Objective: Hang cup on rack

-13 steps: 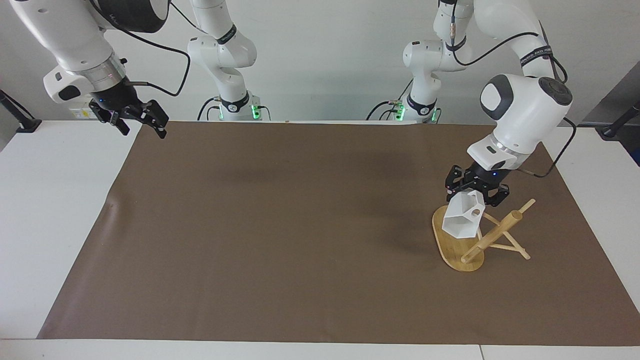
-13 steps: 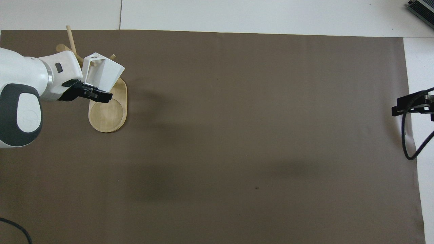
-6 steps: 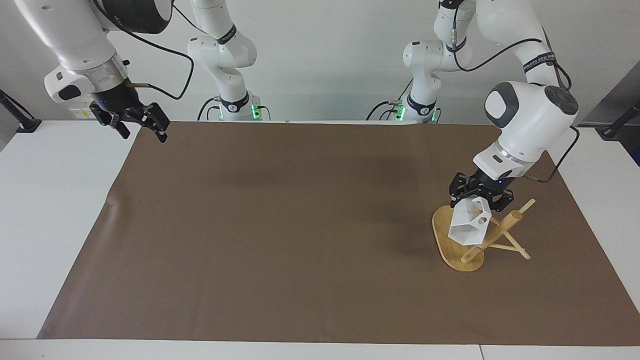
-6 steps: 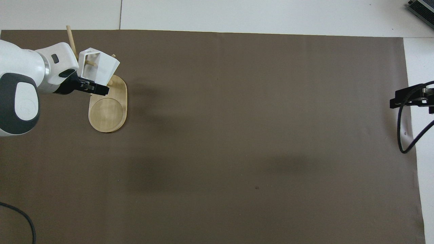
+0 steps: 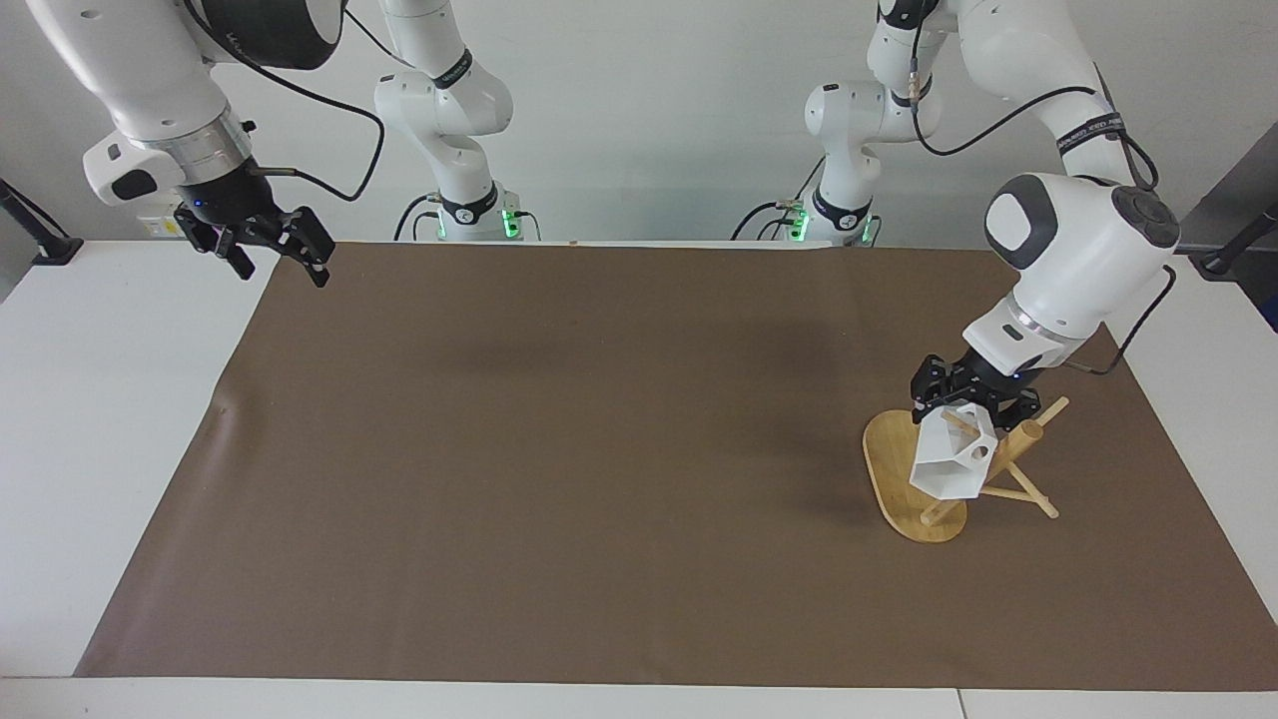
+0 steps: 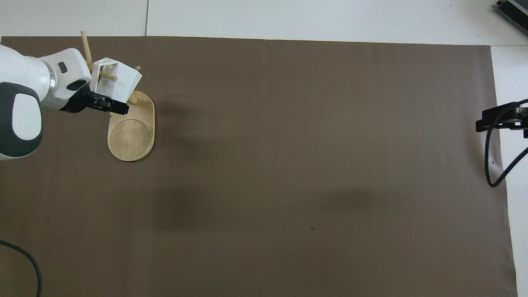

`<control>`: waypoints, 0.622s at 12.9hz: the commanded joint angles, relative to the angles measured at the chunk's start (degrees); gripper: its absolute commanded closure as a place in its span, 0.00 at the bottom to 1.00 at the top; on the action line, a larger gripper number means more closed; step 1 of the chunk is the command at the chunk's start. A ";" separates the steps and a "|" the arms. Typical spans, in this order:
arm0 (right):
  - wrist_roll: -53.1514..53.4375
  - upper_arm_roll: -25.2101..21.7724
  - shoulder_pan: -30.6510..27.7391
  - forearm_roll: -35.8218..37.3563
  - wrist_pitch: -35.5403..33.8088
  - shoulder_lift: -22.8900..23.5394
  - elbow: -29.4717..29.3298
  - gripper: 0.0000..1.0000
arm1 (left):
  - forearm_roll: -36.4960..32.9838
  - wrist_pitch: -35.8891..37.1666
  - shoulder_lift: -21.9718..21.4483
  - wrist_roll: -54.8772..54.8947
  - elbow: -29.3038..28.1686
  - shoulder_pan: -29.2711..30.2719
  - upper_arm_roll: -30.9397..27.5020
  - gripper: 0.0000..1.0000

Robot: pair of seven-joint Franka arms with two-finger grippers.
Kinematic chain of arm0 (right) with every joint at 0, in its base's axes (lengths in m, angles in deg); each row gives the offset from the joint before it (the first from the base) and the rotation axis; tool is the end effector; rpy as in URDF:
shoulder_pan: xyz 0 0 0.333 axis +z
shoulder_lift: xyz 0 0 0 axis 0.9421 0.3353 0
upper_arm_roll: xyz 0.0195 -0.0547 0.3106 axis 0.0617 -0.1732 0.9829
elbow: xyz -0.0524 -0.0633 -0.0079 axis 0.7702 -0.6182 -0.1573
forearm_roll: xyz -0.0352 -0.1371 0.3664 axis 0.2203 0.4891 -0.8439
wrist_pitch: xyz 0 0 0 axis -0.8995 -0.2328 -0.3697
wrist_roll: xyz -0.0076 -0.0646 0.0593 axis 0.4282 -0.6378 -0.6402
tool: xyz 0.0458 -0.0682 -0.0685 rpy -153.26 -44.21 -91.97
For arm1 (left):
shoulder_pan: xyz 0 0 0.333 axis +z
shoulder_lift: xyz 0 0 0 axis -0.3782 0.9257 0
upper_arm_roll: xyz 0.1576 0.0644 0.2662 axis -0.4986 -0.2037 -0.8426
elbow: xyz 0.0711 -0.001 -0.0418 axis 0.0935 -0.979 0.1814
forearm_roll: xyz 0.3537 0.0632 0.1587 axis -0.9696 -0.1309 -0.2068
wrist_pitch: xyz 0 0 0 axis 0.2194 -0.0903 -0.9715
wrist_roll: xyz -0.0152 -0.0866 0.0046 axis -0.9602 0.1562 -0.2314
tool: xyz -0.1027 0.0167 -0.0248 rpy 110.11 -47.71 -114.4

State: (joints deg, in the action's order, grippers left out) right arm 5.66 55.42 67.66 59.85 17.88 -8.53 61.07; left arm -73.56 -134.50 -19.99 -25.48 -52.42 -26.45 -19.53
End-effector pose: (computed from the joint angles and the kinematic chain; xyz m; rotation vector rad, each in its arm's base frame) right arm 0.5615 -0.0579 0.6290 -3.1232 0.2131 -0.0054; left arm 0.6333 -0.0599 0.4613 2.9078 -0.5122 0.1978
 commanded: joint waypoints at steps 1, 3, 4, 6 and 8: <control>-3.11 0.38 -0.68 0.41 0.95 -0.22 0.20 0.00 | -1.07 1.90 0.58 -2.29 1.50 0.54 0.47 1.00; -3.56 0.38 -0.68 0.50 0.95 -0.22 0.11 0.00 | -0.90 2.78 0.58 -3.35 1.76 0.89 0.47 1.00; -3.56 0.29 -0.68 0.41 0.95 -0.22 0.11 0.00 | -0.89 3.74 0.50 -3.96 1.76 0.89 0.47 1.00; -3.65 0.20 -0.76 0.41 0.95 -0.22 0.11 0.00 | -0.98 5.06 0.41 -4.76 1.85 0.98 0.47 1.00; -3.39 0.20 -0.68 0.41 1.03 -0.31 0.11 0.00 | -1.07 5.33 0.41 -4.76 1.94 1.42 0.47 1.00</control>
State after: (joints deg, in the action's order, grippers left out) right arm 3.66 55.41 67.57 59.88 17.93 -8.54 61.03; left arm -73.56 -131.23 -19.99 -29.15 -52.23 -26.10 -19.54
